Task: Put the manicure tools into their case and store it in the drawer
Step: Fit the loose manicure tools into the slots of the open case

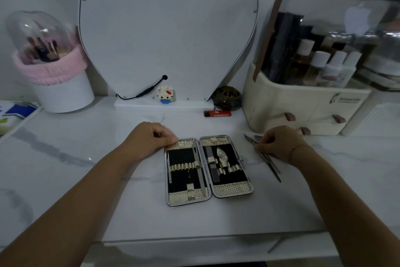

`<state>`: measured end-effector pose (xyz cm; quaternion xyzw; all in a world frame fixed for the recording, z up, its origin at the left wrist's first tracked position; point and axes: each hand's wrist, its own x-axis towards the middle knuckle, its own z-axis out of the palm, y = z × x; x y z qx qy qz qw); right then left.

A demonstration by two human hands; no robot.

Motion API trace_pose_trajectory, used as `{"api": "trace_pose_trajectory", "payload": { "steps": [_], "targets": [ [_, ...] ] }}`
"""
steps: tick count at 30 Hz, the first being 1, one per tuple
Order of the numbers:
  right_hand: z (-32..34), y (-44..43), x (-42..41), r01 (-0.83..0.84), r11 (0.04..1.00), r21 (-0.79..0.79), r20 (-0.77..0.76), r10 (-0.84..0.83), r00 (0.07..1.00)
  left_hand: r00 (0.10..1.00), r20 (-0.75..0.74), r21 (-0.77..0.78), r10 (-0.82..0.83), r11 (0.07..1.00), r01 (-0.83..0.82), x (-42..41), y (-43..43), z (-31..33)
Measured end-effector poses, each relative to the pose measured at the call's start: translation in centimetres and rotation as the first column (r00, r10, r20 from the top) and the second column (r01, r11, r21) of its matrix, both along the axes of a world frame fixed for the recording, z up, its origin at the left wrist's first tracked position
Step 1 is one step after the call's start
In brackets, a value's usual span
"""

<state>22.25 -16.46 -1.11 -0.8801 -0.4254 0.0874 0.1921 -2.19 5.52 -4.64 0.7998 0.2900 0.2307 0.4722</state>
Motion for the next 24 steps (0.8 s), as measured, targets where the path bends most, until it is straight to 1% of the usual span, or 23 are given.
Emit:
{"api": "trace_pose_trajectory", "payload": {
  "steps": [2, 6, 11, 14, 19, 24],
  "targets": [
    [-0.2, 0.3, 0.0, 0.007, 1.0, 0.0, 0.001, -0.007, 1.0, 1.0, 0.006, -0.006, -0.007, 1.0, 0.007, 0.0, -0.1, 0.0],
    [-0.1, 1.0, -0.3, 0.041, 0.994, 0.101, 0.012, -0.042, 0.999, 0.999, 0.029, -0.003, -0.018, 1.0, 0.018, 0.0, -0.1, 0.1],
    [-0.3, 2.9, -0.6, 0.042, 0.999, 0.019, 0.006, -0.042, 0.999, 1.0, 0.007, 0.026, -0.028, 0.999, 0.028, 0.1, -0.1, 0.2],
    [-0.3, 3.5, -0.9, 0.053, 0.999, -0.005, 0.049, -0.053, 0.997, 0.999, -0.019, 0.052, -0.026, 0.998, 0.027, 0.0, 0.2, 0.2],
    [-0.7, 3.8, -1.1, 0.08, 0.996, 0.047, 0.098, -0.085, 0.992, 0.999, -0.048, 0.067, -0.023, 0.997, 0.026, 0.0, 0.4, 0.1],
    [-1.4, 3.9, -1.4, 0.091, 0.992, 0.086, 0.172, -0.105, 0.98, 0.999, -0.034, 0.048, -0.023, 0.999, 0.025, -0.1, 0.4, 0.1]
  ]
}}
